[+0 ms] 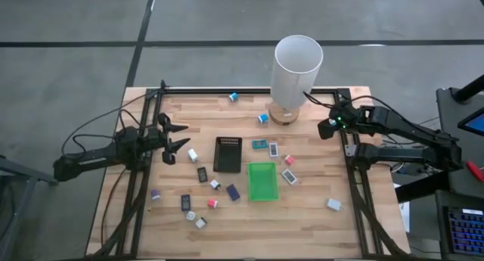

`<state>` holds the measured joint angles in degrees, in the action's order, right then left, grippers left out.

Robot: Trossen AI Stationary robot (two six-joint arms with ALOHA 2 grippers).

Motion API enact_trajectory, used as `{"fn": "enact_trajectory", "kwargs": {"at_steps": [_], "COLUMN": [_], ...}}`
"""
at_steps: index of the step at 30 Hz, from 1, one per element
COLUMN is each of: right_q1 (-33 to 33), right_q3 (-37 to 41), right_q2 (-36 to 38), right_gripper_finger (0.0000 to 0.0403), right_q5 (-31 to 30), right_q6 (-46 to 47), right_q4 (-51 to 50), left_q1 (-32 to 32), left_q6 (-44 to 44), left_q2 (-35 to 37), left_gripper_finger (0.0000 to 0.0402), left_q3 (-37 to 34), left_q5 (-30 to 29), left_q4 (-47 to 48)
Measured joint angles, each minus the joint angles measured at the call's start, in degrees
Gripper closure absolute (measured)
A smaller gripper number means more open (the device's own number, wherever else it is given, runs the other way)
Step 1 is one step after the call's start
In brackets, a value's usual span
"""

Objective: Pick & Place Office items
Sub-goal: Put the bottom right blue charger adapter into the green bin

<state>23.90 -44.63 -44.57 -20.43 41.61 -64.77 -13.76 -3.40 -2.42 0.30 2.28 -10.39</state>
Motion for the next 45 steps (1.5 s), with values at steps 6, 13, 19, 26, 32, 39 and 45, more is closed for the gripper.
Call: {"fn": "enact_trajectory", "kwargs": {"at_steps": [6, 13, 19, 26, 32, 39, 45], "right_q1": [0.0, 0.0, 0.0, 0.0, 0.04, 1.03, 1.29], "right_q3": [-0.06, -0.06, -0.02, 0.18, -1.16, -6.51, -8.28], "right_q2": [3.19, 6.35, 6.17, 4.72, 1.6, -6.55, -8.7], "right_gripper_finger": [0.0076, 0.0076, 0.0076, 0.0076, 0.0076, 0.0076, 0.0076], "right_q5": [-0.4, 0.98, 0.98, 0.94, 0.85, 0.83, 0.68], "right_q6": [1.37, 4.26, 7.32, 5.39, 3.93, 1.55, -2.92], "right_q4": [-1.49, -3.65, -10.61, -11.19, -10.0, -14.27, -15.28], "left_q1": [0.0, 0.0, 0.0, -0.02, -0.04, -0.04, -0.02], "left_q6": [0.0, 0.0, 0.0, 0.0, 0.0, 0.0, 0.0], "left_q2": [0.01, 0.0, 0.02, 0.02, 0.0, 0.02, 0.02], "left_gripper_finger": [0.0177, 0.0177, 0.0177, 0.0177, 0.0177, 0.0177, 0.0177], "left_q3": [0.0, 0.0, 0.02, 0.0, 0.02, 0.0, 0.01], "left_q5": [0.0, 0.0, 0.0, 0.0, -0.02, -0.02, -0.02], "left_q4": [0.0, 0.0, 0.0, -0.01, 0.0, -0.01, 0.0]}}
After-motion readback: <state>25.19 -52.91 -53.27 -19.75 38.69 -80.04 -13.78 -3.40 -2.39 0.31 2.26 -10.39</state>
